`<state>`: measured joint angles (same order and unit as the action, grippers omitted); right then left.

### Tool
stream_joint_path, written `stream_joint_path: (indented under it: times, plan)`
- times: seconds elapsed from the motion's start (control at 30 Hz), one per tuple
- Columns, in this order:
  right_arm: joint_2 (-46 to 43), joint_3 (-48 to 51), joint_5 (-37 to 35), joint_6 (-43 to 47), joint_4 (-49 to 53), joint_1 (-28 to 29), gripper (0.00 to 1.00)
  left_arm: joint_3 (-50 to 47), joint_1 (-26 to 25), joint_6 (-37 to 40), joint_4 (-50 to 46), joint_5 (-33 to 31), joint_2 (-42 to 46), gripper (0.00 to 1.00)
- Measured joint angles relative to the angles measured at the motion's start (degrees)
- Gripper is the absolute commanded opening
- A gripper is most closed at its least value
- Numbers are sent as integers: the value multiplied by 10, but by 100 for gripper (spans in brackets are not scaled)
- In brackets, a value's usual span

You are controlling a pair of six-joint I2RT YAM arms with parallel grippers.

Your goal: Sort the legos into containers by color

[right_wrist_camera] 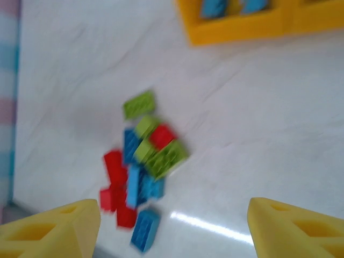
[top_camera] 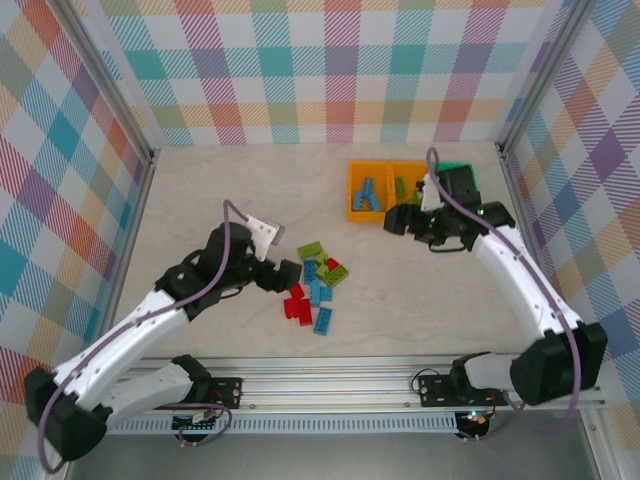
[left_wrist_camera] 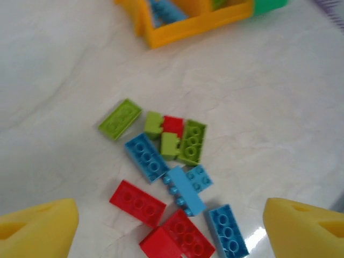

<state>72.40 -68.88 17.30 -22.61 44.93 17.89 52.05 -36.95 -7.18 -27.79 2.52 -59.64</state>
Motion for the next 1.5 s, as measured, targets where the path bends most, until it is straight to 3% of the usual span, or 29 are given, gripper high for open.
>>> stream_joint_path:
  times: [0.13,0.4,0.53,0.6,0.7,0.9,1.2,1.37,1.5]
  plan:
    - [-34,19,49,0,20,62,78,79,2,-99,-33,-26,-139,84]
    - [-45,19,64,9,57,67,78,242,23,-169,-58,-7,-394,86]
    - [-56,25,63,8,62,67,78,269,31,-197,-58,-2,-469,72]
    - [-69,31,60,6,63,67,78,269,33,-212,-68,0,-481,61]
    - [-86,40,52,3,64,67,78,264,30,-232,-75,0,-481,54]
    - [-90,51,42,-9,60,67,78,217,14,-250,-72,13,-477,50]
    - [-81,51,37,-17,57,67,78,210,6,-256,-80,12,-478,28]
    - [-81,51,31,-23,57,67,78,205,6,-256,-76,11,-478,25]
    - [-81,51,30,-25,57,67,78,205,3,-255,-79,2,-477,17]
